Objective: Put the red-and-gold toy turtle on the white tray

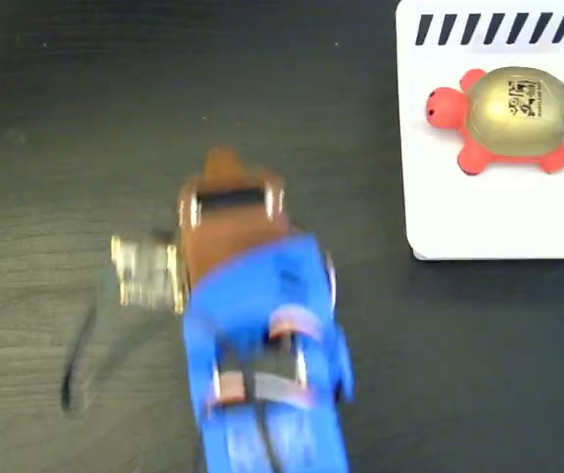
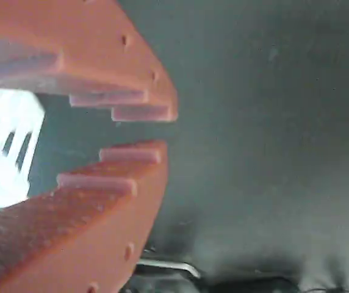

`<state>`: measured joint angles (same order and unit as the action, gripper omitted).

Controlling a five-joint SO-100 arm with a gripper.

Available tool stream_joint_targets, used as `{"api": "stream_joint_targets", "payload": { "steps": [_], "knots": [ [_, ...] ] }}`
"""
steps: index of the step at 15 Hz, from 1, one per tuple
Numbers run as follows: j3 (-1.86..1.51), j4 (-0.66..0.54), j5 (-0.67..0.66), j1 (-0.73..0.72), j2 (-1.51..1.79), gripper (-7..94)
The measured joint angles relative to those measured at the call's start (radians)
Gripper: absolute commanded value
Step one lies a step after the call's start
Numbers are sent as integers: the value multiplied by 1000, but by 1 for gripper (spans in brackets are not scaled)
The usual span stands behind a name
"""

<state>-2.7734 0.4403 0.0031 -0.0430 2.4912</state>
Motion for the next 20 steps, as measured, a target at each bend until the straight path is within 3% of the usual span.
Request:
{"api": "stream_joint_targets", "payload": {
  "steps": [2, 5, 11, 20],
  "knots": [
    [-123, 15, 0, 14, 147, 0],
    [-175, 202, 0, 32, 362, 0],
    [-175, 753, -23, 15, 741, 0],
    [-175, 795, -6, 25, 758, 0]
  ]
}}
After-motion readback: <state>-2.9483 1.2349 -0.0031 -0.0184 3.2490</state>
